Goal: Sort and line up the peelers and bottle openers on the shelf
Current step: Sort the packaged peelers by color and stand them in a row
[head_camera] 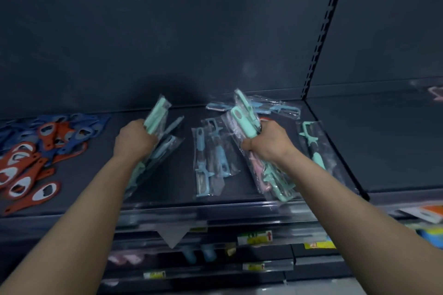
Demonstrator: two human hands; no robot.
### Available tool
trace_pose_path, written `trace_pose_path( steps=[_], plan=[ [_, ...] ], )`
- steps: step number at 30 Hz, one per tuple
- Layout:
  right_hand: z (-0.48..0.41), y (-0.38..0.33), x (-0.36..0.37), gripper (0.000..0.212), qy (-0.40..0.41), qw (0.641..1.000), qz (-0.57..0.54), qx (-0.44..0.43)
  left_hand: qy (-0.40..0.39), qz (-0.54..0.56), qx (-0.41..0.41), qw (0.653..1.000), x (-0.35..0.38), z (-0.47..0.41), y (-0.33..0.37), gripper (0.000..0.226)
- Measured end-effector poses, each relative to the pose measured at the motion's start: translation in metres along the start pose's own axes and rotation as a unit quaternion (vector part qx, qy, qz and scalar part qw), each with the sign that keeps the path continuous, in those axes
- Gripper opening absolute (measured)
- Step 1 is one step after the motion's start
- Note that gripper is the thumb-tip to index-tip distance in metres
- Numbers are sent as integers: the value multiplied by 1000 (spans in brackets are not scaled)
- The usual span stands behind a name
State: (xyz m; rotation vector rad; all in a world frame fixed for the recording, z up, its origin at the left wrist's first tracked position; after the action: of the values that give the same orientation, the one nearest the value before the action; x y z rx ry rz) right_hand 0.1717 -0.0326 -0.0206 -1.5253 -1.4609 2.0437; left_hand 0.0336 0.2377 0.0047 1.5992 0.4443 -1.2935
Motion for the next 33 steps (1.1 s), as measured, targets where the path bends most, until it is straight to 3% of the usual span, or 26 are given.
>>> trace_pose_path(
  steps=[3,7,10,15,18,20,22,28,33],
  plan=[
    [5,8,-9,31,-10,1000,-9,-6,40,-11,23,999,-4,19,18,16],
    [13,20,-28,19,-10,1000,-20,-12,92,-8,53,994,-6,49,51,20],
    [19,34,-47,17,9,1000,-27,2,82,28,61,994,4,69,79,16],
    [28,66,-93,15,65,996,-24,48,-51,111,94,988,60,99,147,10],
    [39,87,-125,13,108,991,-15,74,-175,154,112,966,112,125,189,8],
    [47,100,-143,13,125,988,-20,90,-270,144,117,945,149,145,211,20],
    [55,114,-158,17,139,984,-29,107,-317,104,128,934,178,159,228,35],
    [76,155,-186,14,172,963,-124,168,-233,-70,171,955,200,167,263,45],
    [71,176,-198,15,145,958,-173,178,-227,-114,143,957,212,166,264,35]
  ],
)
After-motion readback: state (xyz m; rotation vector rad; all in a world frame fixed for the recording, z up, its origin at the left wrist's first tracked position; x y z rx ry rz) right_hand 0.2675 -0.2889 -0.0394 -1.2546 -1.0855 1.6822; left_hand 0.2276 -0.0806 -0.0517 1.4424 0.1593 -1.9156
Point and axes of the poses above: each hand's wrist, its own z-axis away from the middle knuckle, its own x-axis out of the palm, y = z × x, the point moved 10 cm from there along -z, towards the middle knuckle, and after that the axes turned 14 degrees about -x, right-handed, at the moved point
